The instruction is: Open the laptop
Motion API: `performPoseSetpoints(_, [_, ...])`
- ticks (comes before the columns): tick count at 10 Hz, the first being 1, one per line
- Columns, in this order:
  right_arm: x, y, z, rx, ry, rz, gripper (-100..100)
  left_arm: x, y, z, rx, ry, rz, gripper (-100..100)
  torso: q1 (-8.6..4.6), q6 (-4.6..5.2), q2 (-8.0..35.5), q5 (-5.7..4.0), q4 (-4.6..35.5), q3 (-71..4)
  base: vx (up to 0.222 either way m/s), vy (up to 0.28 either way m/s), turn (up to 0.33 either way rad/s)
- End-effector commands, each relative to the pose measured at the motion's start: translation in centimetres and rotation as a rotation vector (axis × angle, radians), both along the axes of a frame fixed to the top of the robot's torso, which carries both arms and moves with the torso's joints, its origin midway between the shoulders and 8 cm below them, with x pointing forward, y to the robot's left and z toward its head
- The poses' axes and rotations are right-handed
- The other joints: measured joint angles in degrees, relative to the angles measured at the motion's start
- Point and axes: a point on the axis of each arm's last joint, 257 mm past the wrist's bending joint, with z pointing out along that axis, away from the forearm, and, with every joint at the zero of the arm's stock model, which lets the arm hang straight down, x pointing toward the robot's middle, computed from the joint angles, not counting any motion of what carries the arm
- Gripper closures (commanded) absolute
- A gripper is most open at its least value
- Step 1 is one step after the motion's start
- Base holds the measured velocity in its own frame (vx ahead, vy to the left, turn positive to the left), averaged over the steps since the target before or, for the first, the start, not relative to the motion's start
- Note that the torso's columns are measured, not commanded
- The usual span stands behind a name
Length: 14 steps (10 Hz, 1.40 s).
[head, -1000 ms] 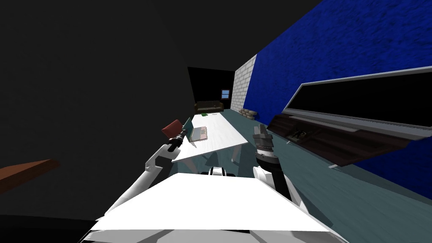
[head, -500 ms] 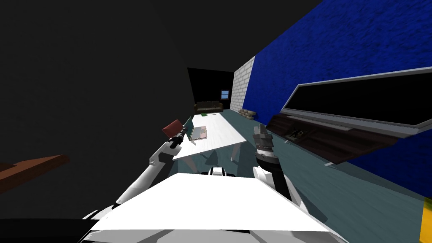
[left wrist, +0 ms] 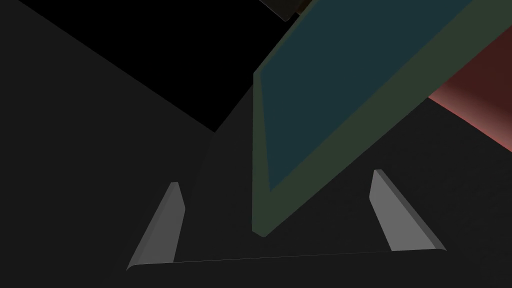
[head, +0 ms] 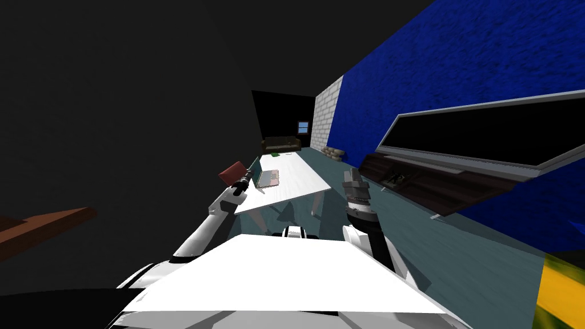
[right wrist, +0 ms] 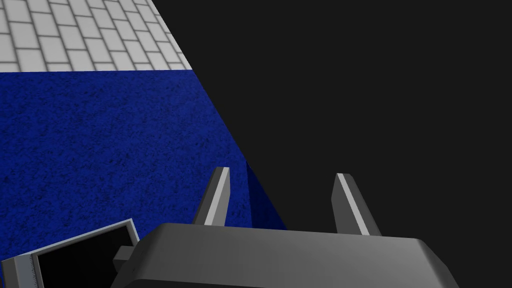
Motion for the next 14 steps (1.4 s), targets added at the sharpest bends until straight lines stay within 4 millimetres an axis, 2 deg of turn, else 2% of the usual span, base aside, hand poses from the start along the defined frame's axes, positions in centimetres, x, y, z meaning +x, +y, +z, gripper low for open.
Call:
performPoseSetpoints(1, [0.0,0.0,0.0,0.000,0.000,0.000,0,1.3,1.0,-0.2,0.002,0.002,0.013,-100,-0.01,-0.03,0.0,-0.01,0.0,0.0,-0.037,-0.006,0.004])
performPoseSetpoints(2, [0.0,0.0,0.0,0.000,0.000,0.000,0,1.2,1.7,-1.4,0.000,0.024,0.027,-100,0.05,-0.06,-0.1,0.01,0.0,0.0,-0.005,0.000,0.011])
performPoseSetpoints(3, [0.0,0.0,0.0,0.000,0.000,0.000,0,1.2,1.7,-1.5,0.000,0.027,0.028,-100,0.08,-0.04,-0.2,0.03,-0.1,-0.1,0.006,0.002,0.002])
performPoseSetpoints(4, [0.0,0.0,0.0,0.000,0.000,0.000,0,2.6,1.6,0.5,0.014,-0.019,0.012,-100,0.06,-0.03,-0.2,0.02,-0.1,-0.1,-0.052,-0.006,-0.071])
performPoseSetpoints(5, [0.0,0.0,0.0,0.000,0.000,0.000,0,3.1,1.6,0.9,0.012,-0.024,0.014,-100,0.00,0.00,0.0,-0.01,0.0,0.0,-0.090,-0.010,-0.049])
performPoseSetpoints(8, [0.0,0.0,0.0,0.000,0.000,0.000,0,3.2,3.1,-1.5,0.005,0.023,0.045,-100,0.03,-0.03,-0.2,0.01,0.0,-0.1,-0.021,-0.002,0.001])
performPoseSetpoints(9, [0.0,0.0,0.0,0.000,0.000,0.000,0,4.7,2.9,0.6,0.016,-0.021,0.028,-100,0.05,-0.03,-0.2,0.02,-0.1,-0.1,-0.061,0.000,-0.069])
performPoseSetpoints(10, [0.0,0.0,0.0,0.000,0.000,0.000,0,5.2,3.2,0.6,0.012,-0.017,0.035,-100,0.03,0.00,0.0,0.00,0.0,0.0,-0.083,-0.012,-0.052])
performPoseSetpoints(11, [0.0,0.0,0.0,0.000,0.000,0.000,0,5.1,4.1,-1.0,0.007,0.014,0.054,-100,-0.02,-0.02,0.1,-0.01,0.0,0.1,-0.045,-0.015,-0.004])
performPoseSetpoints(12, [0.0,0.0,0.0,0.000,0.000,0.000,0,6.4,3.7,1.1,0.019,-0.030,0.034,-100,0.01,-0.06,0.0,0.00,0.0,0.0,-0.100,-0.015,-0.053])
performPoseSetpoints(13, [0.0,0.0,0.0,0.000,0.000,0.000,0,7.2,3.9,1.5,0.013,-0.030,0.040,-100,0.01,-0.01,0.0,0.00,0.0,0.0,-0.093,-0.015,-0.053])
performPoseSetpoints(14, [0.0,0.0,0.0,0.000,0.000,0.000,0,7.0,4.6,0.0,0.008,-0.003,0.056,-100,0.00,-0.01,0.0,-0.02,0.0,0.0,-0.033,-0.005,-0.004])
